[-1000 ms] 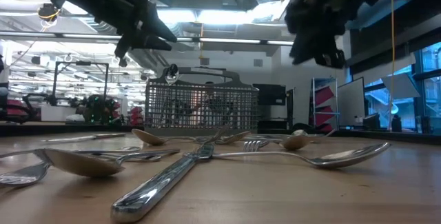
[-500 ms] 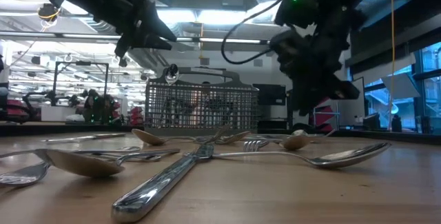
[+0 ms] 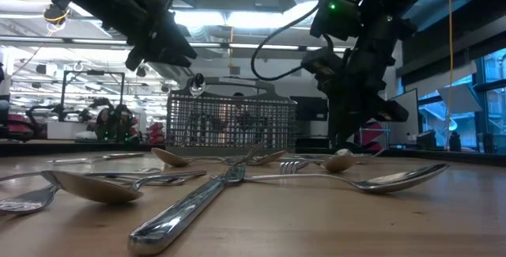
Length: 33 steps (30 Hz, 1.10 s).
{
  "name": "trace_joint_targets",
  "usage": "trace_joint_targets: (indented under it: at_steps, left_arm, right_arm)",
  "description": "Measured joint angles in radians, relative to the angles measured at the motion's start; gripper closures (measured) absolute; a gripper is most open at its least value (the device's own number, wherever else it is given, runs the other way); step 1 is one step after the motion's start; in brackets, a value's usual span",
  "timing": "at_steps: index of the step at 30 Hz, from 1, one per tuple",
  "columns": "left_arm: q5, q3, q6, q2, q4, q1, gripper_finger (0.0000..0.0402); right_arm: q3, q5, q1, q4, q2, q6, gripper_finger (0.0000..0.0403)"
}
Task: Sort silverware
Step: Put the silver spoon into the silverware rack
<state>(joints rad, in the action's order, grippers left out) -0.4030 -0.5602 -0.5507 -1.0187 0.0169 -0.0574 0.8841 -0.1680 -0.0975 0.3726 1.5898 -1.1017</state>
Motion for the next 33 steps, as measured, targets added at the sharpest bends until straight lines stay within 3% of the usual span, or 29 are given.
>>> trace_joint_targets:
  at_steps: [3,5,12,17,20,26,29,33]
  left_arm:
    - [0.0,0.0,0.0,0.0,0.003,0.0,0.0286]
    - [0.0,0.0,0.0,0.0,0.003,0.0,0.0286]
    - [0.0,0.0,0.0,0.0,0.003,0.0,0.0286]
    - [0.0,0.0,0.0,0.0,0.006,0.0,0.0286]
    - [0.0,0.0,0.0,0.0,0.012,0.0,0.0286]
    - [0.0,0.0,-0.019,0.0,0.034,0.0,0.0286]
    - [-0.001,0.0,-0.029,0.0,0.034,0.0,0.0286]
    - [-0.001,0.0,-0.03,0.0,0.034,0.0,0.0286]
  right_arm:
    - [0.0,-0.012,0.0,-0.032,0.0,-0.016,0.0327]
    - [0.0,-0.041,-0.001,-0.048,0.0,0.066,0.0327]
    - [0.0,-0.189,0.026,-0.145,0.0,0.751,0.0327]
    - [0.006,-0.199,0.071,-0.138,0.0,1.316,0.0327]
    - [0.006,-0.138,0.094,-0.137,0.0,1.585,0.0327]
    - [0.006,0.107,0.111,-0.137,0.0,2.003,0.0327]
    - [0.006,0.142,0.106,-0.132,0.0,2.131,0.0327]
    - [0.006,0.114,0.102,-0.085,0.0,2.162,0.0327]
